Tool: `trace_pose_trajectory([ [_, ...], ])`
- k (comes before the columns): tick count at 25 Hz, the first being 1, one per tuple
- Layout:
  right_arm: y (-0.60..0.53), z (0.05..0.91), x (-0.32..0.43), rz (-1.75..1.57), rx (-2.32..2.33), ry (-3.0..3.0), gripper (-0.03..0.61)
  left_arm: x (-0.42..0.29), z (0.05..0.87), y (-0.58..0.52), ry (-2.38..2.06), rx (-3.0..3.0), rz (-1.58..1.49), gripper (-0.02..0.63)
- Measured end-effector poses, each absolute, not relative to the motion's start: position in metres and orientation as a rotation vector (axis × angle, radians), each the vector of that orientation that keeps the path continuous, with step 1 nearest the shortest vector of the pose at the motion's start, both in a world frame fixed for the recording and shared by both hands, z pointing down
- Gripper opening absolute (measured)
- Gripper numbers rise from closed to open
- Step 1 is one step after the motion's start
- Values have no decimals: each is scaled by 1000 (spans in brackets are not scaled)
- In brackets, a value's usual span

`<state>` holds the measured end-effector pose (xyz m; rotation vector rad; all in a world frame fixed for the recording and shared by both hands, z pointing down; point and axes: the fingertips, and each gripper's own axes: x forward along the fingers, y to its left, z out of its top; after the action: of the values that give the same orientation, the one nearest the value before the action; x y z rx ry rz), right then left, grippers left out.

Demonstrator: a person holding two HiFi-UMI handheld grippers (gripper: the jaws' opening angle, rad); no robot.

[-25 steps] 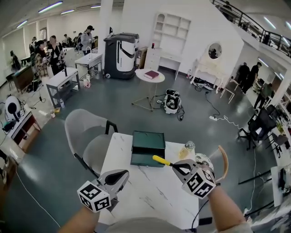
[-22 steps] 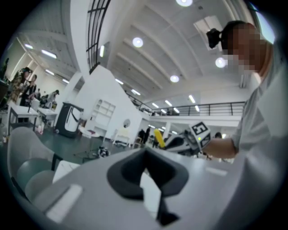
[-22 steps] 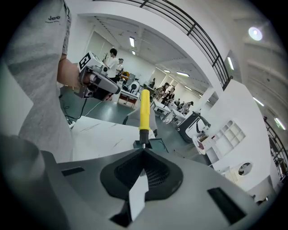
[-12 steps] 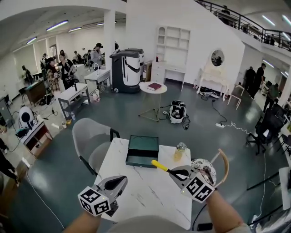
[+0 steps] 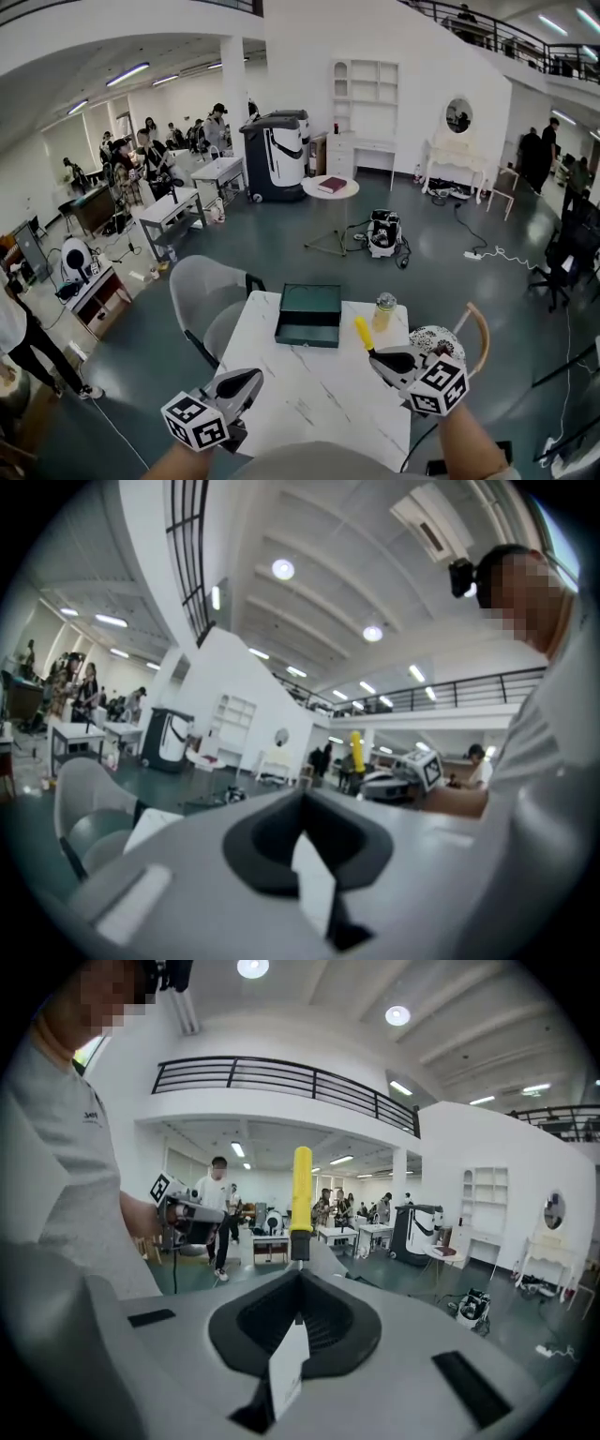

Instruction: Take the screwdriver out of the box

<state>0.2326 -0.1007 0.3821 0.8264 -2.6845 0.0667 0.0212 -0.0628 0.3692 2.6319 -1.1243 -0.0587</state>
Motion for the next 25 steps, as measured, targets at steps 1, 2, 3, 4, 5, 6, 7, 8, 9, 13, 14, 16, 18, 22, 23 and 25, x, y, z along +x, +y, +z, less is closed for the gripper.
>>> trace_pose_trajectory([
  [1, -100, 379, 233, 94, 843, -2712, 9, 19, 368, -66, -1115, 2634, -70, 5],
  [2, -100, 374, 233, 124, 865, -2740, 9, 16, 368, -69, -1103, 2636, -83, 5],
  [3, -100, 370, 233, 155, 890, -2767, 9, 13, 367, -71, -1090, 2638, -96, 5],
  [4, -100, 366, 233, 182, 917, -2792, 9, 8, 367, -73, -1075, 2643, -107, 5],
  [5, -100, 361, 231, 203, 945, -2810, 9, 3, 366, -75, -1061, 2651, -115, 5],
  [6, -101, 356, 229, 217, 973, -2822, 9, -2, 365, -77, -1049, 2661, -119, 5],
  [7, -101, 351, 226, 227, 1001, -2831, 9, -8, 363, -79, -1039, 2674, -119, 5],
  [8, -102, 346, 222, 233, 1027, -2839, 9, -14, 362, -81, -1032, 2687, -117, 5],
  [9, -102, 341, 218, 236, 1050, -2850, 9, -21, 361, -83, -1026, 2698, -115, 5],
  [13, -107, 321, 197, 235, 1122, -2896, 9, -50, 358, -97, -998, 2711, -128, 5],
  [14, -108, 318, 193, 236, 1139, -2905, 9, -55, 358, -100, -988, 2712, -131, 5],
  [16, -108, 315, 183, 243, 1171, -2930, 9, -65, 360, -104, -968, 2720, -133, 5],
  [18, -110, 311, 175, 247, 1199, -2963, 9, -74, 361, -108, -949, 2731, -141, 5],
  [22, -112, 306, 169, 260, 1255, -2995, 9, -83, 359, -115, -919, 2746, -152, 5],
  [23, -113, 306, 169, 265, 1264, -3002, 9, -85, 359, -116, -914, 2750, -149, 5],
  [25, -115, 308, 168, 271, 1274, -3008, 9, -88, 361, -119, -908, 2753, -146, 5],
])
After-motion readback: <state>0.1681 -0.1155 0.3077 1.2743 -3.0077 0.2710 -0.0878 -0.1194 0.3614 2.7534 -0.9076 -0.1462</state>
